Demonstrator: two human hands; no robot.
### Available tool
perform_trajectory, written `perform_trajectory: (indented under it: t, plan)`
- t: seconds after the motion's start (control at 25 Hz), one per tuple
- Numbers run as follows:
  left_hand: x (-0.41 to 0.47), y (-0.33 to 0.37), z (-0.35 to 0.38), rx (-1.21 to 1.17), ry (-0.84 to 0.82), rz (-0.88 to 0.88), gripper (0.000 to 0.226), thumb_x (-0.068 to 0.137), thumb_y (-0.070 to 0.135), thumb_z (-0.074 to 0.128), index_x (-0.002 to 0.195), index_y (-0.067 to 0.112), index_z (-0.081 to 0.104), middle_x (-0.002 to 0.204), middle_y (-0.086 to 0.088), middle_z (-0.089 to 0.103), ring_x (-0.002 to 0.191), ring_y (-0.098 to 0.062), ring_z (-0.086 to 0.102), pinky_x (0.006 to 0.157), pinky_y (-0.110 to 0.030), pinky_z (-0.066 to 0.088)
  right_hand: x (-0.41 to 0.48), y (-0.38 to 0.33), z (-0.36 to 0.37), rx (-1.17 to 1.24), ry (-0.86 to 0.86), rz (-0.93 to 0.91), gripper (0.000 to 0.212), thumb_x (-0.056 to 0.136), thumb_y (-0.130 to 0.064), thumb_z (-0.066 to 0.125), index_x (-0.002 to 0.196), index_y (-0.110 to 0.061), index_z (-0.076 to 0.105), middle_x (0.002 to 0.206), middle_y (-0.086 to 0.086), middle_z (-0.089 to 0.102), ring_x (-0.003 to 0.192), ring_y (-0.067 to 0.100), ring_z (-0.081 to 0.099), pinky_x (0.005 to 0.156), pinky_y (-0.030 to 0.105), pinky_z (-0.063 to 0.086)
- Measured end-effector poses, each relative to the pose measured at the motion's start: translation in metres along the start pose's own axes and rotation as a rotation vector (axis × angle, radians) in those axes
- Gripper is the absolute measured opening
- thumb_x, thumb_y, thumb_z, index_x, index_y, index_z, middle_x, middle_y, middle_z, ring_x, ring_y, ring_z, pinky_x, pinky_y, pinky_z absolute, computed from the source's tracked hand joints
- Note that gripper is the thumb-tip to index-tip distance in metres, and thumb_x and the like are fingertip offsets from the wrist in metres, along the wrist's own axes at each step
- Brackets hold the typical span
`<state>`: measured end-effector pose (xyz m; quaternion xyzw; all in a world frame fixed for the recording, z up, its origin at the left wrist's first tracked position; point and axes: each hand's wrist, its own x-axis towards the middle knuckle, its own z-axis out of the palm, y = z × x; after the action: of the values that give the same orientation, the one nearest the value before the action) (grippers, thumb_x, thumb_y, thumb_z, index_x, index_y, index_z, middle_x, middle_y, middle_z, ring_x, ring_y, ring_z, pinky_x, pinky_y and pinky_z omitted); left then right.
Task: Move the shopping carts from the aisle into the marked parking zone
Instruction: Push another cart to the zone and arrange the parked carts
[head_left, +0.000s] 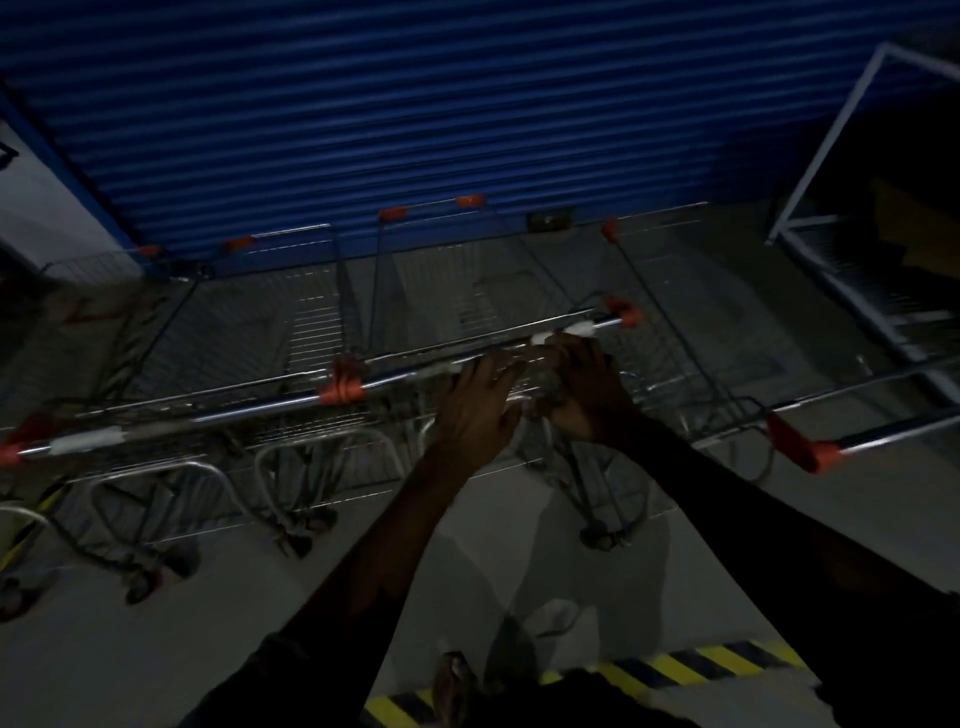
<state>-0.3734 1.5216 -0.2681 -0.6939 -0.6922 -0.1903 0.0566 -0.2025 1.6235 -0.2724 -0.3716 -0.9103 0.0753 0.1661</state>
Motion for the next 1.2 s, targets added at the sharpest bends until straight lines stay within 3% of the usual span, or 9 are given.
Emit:
perform_trajectory:
  t: [0.2,0.48,0.64,0.8,0.88,0.96,1.08,1.2]
  plan:
    - [0.022,0.079,0.034,-0.026,-0.074,-0.042,0.057,0.085,0.04,0.06,0.14,0.028,0.054,0.145,-0.003,0.05,0.13,-0.032,0.05,0.1,-0.047,0.046,-0.044,0.072,-0.044,0.006,-0.006,0.014,0.072,0.066,-0.056,0.057,0.132,-0.026,0.055,0.131,0.014,0.06,0.116,0.044,0.055,0.088,0.055,0.049]
    - [0.044,0.169,0.054,-0.199,-0.077,-0.027,0.053,0.085,0.034,0.059,0.137,0.022,0.057,0.133,-0.004,0.056,0.117,-0.03,0.057,0.088,-0.044,0.054,-0.072,0.153,-0.089,0.07,0.022,0.141,0.069,0.072,-0.062,0.048,0.128,-0.026,0.066,0.133,0.004,0.061,0.125,0.035,0.049,0.097,0.049,0.039]
    - [0.072,0.216,0.073,-0.263,-0.045,0.086,0.046,0.091,0.043,0.056,0.133,0.025,0.058,0.129,0.0,0.059,0.112,-0.028,0.06,0.089,-0.042,0.052,-0.074,0.199,-0.12,0.123,0.099,0.342,0.047,0.081,-0.049,0.051,0.12,-0.03,0.07,0.124,0.001,0.069,0.123,0.031,0.055,0.102,0.047,0.039]
    - [0.091,0.265,0.112,-0.288,0.016,0.254,0.035,0.09,0.044,0.07,0.12,0.026,0.069,0.122,0.004,0.065,0.112,-0.02,0.06,0.089,-0.038,0.047,-0.101,0.252,-0.123,0.037,0.079,0.452,0.033,0.094,-0.041,0.053,0.12,-0.027,0.069,0.125,0.003,0.069,0.119,0.031,0.057,0.101,0.048,0.038]
    - [0.094,0.287,0.128,-0.335,0.112,0.345,0.028,0.091,0.042,0.071,0.109,0.021,0.074,0.113,0.003,0.068,0.108,-0.02,0.061,0.089,-0.039,0.045,-0.115,0.276,-0.125,-0.01,0.036,0.524,0.031,0.097,-0.04,0.056,0.124,-0.027,0.066,0.126,0.004,0.069,0.118,0.031,0.058,0.102,0.047,0.038]
    - [0.093,0.306,0.137,-0.363,0.14,0.385,0.04,0.093,0.057,0.064,0.102,0.021,0.075,0.109,0.004,0.069,0.108,-0.021,0.062,0.093,-0.038,0.042,-0.129,0.296,-0.128,-0.048,-0.008,0.557,0.034,0.098,-0.043,0.055,0.127,-0.028,0.065,0.125,0.002,0.069,0.118,0.029,0.059,0.102,0.046,0.042]
    - [0.099,0.335,0.144,-0.272,0.031,0.437,0.046,0.094,0.066,0.053,0.103,0.026,0.073,0.106,0.007,0.068,0.11,-0.02,0.06,0.094,-0.041,0.043,-0.146,0.323,-0.135,-0.059,-0.056,0.495,0.04,0.096,-0.05,0.056,0.13,-0.03,0.063,0.125,-0.001,0.069,0.117,0.026,0.061,0.101,0.044,0.046]
    - [0.104,0.351,0.161,-0.209,-0.126,0.397,0.051,0.089,0.064,0.053,0.122,0.027,0.067,0.114,0.006,0.067,0.11,-0.022,0.063,0.095,-0.044,0.047,-0.174,0.35,-0.139,-0.088,-0.11,0.432,0.045,0.094,-0.055,0.057,0.129,-0.028,0.065,0.124,0.001,0.07,0.117,0.027,0.063,0.099,0.044,0.045]
